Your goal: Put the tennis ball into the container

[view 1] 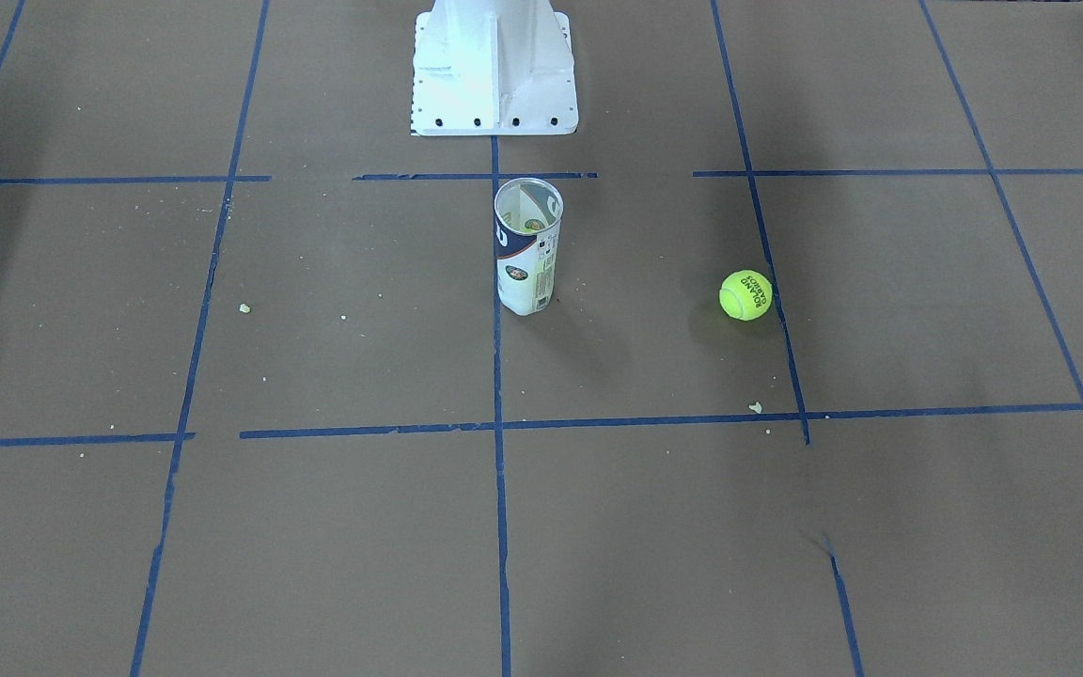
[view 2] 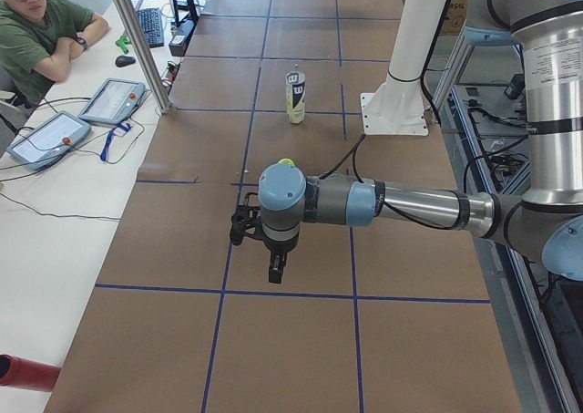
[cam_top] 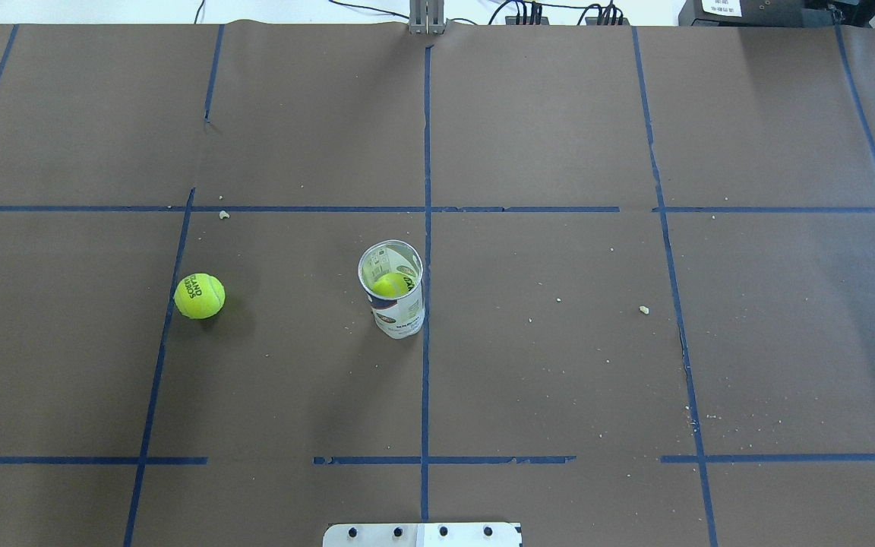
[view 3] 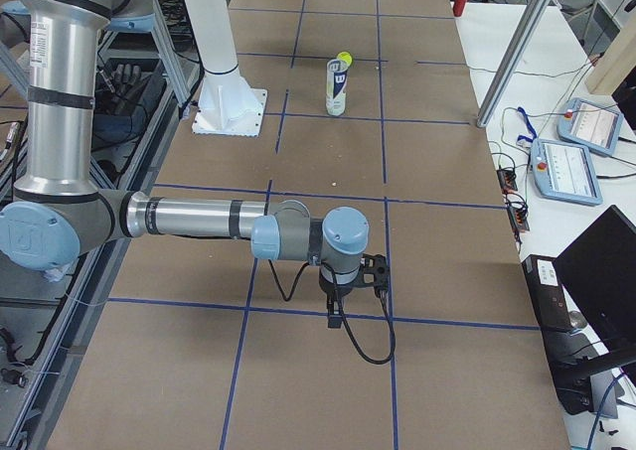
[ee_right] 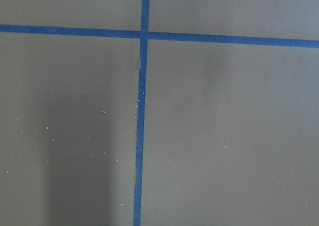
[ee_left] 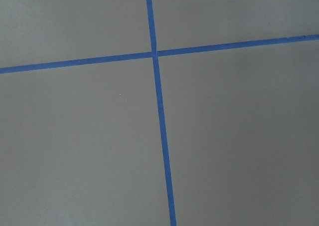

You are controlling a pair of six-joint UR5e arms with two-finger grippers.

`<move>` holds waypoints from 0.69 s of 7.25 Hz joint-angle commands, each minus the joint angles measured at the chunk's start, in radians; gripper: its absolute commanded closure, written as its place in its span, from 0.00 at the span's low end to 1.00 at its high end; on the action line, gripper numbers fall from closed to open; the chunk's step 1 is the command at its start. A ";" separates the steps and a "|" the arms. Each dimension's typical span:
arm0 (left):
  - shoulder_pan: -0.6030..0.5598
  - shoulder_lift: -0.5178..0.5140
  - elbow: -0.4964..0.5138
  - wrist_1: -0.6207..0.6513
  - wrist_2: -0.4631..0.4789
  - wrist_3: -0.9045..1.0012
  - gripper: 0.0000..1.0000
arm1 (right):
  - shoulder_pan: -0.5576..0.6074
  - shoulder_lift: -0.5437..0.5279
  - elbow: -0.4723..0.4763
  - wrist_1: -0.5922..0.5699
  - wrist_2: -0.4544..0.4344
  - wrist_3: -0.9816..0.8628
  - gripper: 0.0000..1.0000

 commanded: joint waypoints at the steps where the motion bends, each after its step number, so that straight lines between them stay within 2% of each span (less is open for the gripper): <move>1: 0.000 -0.003 -0.005 0.000 0.002 0.000 0.00 | 0.000 0.001 0.000 0.000 0.002 0.000 0.00; 3: 0.002 -0.012 -0.009 -0.002 0.006 -0.002 0.00 | 0.000 0.001 0.000 0.000 0.000 0.000 0.00; 5: 0.000 -0.076 -0.012 -0.014 0.006 -0.011 0.00 | 0.000 0.000 0.000 0.000 0.000 0.000 0.00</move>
